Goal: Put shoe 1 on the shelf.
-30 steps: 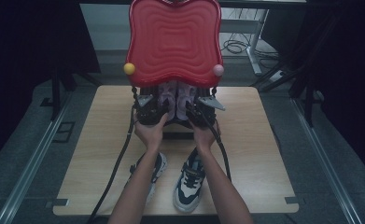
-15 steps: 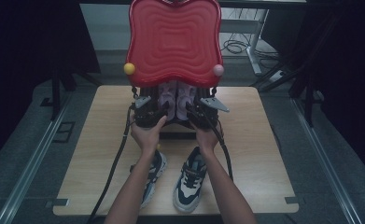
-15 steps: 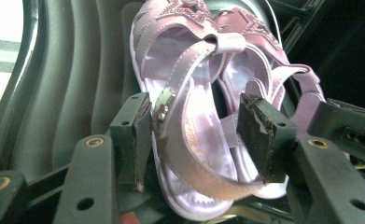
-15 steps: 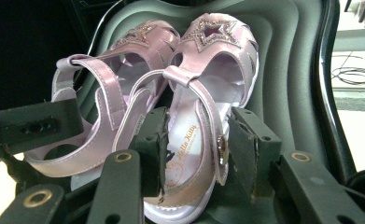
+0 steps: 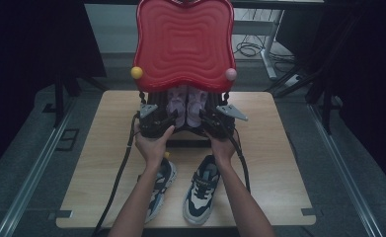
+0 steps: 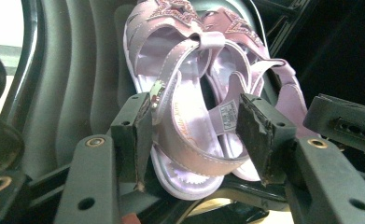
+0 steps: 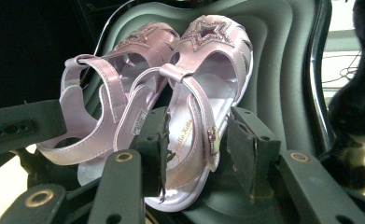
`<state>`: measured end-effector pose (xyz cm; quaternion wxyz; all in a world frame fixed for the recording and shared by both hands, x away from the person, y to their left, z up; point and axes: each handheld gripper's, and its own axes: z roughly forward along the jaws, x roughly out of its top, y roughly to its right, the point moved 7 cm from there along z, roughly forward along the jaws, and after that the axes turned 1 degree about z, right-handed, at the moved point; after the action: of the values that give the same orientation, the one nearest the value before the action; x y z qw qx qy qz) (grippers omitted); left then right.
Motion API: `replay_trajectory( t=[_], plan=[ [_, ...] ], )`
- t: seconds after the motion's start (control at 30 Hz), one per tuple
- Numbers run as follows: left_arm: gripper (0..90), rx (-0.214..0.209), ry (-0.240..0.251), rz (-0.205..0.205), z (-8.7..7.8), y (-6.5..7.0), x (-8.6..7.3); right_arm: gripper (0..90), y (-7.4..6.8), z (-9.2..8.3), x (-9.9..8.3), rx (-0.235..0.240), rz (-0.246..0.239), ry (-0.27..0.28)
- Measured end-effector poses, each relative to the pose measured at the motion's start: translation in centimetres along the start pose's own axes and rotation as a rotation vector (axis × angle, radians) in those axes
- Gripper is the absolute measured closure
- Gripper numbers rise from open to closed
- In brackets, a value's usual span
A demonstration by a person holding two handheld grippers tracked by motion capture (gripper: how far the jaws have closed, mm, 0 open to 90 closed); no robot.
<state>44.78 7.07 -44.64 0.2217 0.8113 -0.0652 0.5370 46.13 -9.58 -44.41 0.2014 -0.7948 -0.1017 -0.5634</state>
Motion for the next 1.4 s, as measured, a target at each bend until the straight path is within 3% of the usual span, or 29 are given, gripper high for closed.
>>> replay_trajectory(
  t=[0.13, 0.43, 0.83, 1.4],
  plan=[
    [46.8, -0.031, 0.011, 0.002, -0.5, 0.4, 0.1, 58.3, -0.1, -0.3, 0.0, 0.005, -0.009, 0.004],
    [48.5, -0.044, 0.026, 0.011, -1.9, -0.1, 0.1, 58.4, 0.0, -0.9, -0.3, 0.014, -0.018, 0.007],
    [48.9, -0.095, -0.005, 0.021, -3.3, -0.2, -0.4, 58.1, -0.7, -1.7, -0.7, 0.046, -0.073, 0.006],
    [49.1, -0.131, -0.052, 0.064, -5.2, -0.4, -1.6, 58.1, -1.3, -3.5, -1.3, 0.12, -0.099, -0.008]
  ],
)
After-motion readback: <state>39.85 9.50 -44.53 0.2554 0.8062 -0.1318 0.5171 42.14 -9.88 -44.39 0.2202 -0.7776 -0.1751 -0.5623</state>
